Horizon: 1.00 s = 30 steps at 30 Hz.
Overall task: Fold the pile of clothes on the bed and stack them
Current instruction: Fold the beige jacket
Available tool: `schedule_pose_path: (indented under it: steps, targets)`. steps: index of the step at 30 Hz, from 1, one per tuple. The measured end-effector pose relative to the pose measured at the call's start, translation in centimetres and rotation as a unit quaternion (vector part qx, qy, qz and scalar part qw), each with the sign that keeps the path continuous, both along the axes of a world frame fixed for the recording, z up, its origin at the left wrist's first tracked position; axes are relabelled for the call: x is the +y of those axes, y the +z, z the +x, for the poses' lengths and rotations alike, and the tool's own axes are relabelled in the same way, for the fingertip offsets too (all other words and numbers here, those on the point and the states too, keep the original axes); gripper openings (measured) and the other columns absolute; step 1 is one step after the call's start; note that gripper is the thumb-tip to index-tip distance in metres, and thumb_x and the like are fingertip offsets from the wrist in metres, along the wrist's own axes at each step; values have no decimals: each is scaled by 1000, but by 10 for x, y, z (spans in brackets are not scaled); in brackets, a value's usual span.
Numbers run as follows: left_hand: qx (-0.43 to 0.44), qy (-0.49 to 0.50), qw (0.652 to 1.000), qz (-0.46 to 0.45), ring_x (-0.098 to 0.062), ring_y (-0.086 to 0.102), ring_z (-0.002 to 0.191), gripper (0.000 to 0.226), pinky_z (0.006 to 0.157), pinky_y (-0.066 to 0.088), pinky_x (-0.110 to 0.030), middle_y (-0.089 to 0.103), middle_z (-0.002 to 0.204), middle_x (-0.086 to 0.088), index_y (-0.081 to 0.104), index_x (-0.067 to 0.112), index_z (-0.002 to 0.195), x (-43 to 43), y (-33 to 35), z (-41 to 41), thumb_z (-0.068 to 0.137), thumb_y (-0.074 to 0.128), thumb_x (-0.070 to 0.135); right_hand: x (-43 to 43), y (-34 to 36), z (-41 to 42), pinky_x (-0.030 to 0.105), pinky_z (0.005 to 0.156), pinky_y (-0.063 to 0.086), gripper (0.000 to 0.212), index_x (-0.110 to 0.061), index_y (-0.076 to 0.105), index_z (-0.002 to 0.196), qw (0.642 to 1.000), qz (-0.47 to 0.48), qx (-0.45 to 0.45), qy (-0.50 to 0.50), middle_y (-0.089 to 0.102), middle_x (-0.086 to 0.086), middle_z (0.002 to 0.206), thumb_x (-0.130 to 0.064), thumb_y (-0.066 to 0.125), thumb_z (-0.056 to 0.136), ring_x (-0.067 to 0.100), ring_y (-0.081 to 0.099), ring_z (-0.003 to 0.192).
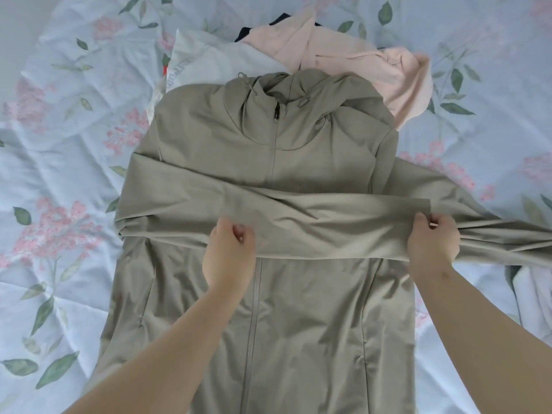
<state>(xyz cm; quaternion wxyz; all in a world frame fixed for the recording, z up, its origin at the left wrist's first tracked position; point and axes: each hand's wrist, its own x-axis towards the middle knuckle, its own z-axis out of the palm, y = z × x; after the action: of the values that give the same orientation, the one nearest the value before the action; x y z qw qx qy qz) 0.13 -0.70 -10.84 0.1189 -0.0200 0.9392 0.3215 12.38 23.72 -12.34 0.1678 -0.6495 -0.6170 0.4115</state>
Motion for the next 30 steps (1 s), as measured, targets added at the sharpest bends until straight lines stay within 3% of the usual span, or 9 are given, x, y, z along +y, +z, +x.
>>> schedule_pose_path:
  steps: [4,9,13,15,17,20,23,25,30]
  targets:
    - [7,-321,935,-147,-23,33,126,50,96,36,-40,31,141,1,34,36,138,22,-11,-16,91,51,33,5,2,3,32,78,37,28,-8,52,117,1000,12,-11,22,52,0,97,-27,46,97,23,47,94]
    - [-38,-389,889,-238,-24,-4,145,61,116,10,-44,-6,159,4,8,42,148,41,-22,-20,96,39,45,2,11,0,27,74,36,17,-14,55,108,999,35,8,11,54,-6,88,-24,51,95,16,50,88]
    - [-31,-305,952,-25,-22,26,139,46,112,26,-38,28,153,-5,33,25,145,56,-21,-7,99,40,26,-25,35,-12,15,67,48,11,-22,58,100,966,-100,196,132,66,-13,82,-14,54,93,-2,62,73]
    - [-90,-152,977,119,-23,46,124,41,107,35,-37,49,136,-10,41,18,140,65,-17,-4,99,39,22,-34,40,-12,19,67,53,16,-22,63,99,893,-283,297,184,73,-5,87,-13,50,95,8,69,80]
    - [-96,-77,976,178,-19,50,116,39,105,34,-29,55,127,-9,43,15,138,72,-13,2,99,40,23,-32,36,-2,22,69,53,17,-24,65,95,904,-288,289,128,72,-2,89,-14,50,95,13,68,77]
    - [59,-272,959,48,-22,37,129,42,105,28,-27,42,141,-8,43,16,138,86,-14,16,96,48,22,-14,19,28,29,68,48,17,-19,62,97,982,-122,118,-87,63,1,88,-11,49,89,17,54,69]
    - [-1,-455,882,-124,-19,7,145,55,113,15,-41,10,158,2,22,31,147,106,-31,31,97,41,39,11,3,62,31,75,42,32,-12,51,119,972,-101,37,-209,58,4,105,-17,49,88,23,50,84]
    - [-41,-495,841,-215,-21,-6,146,62,115,6,-46,-2,160,5,8,33,150,118,-44,38,96,33,51,23,-3,75,32,76,42,46,-17,40,129,958,-149,63,-237,52,7,122,-26,56,88,23,53,89]
    - [-23,-497,824,-269,-22,-13,145,66,115,-3,-49,-9,159,6,0,36,150,125,-58,43,94,28,58,54,1,83,22,72,47,63,-27,36,137,882,-206,272,-324,59,-10,100,-36,68,84,10,60,82]
